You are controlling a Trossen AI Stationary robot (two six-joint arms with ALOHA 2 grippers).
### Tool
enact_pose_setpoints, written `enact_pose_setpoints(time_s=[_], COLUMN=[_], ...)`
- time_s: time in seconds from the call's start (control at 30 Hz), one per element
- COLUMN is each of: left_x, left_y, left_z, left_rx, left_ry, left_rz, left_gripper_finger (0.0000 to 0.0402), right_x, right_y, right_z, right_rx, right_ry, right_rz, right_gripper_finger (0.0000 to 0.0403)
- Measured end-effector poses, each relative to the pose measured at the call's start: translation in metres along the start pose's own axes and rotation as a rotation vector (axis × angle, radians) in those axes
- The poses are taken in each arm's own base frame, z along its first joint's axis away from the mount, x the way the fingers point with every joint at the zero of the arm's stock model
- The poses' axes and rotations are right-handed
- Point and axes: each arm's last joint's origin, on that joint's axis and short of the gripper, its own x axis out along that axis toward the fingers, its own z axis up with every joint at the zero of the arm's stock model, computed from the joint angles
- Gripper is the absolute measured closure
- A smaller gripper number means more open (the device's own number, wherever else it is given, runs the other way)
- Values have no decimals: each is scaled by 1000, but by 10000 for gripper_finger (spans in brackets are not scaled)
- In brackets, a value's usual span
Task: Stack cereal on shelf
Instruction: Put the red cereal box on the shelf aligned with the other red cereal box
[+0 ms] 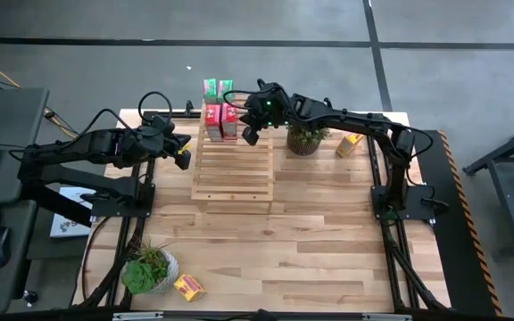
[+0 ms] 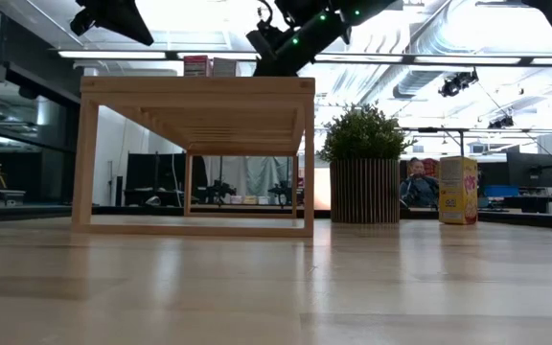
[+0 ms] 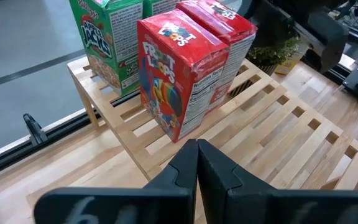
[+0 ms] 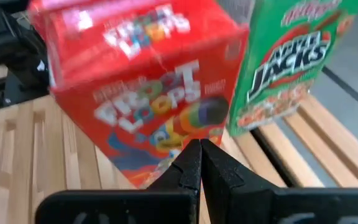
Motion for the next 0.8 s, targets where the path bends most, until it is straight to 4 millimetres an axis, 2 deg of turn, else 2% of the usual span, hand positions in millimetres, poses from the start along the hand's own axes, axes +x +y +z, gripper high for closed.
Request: enact_pose_setpoints(time_s=[0.37,0.8], left_x=[0,0], left_y=[0,0], left_z=[0,0], left_rx=[0,-1], left_ry=[0,1], left_rz=[0,-1], left_gripper_finger=[401,401], right_x=[3,27], right_y=[3,11], right_z=[-6,-22], right_rx=[59,91], right_ry=[55,115], right_rz=[45,81], right_gripper_finger=[403,403])
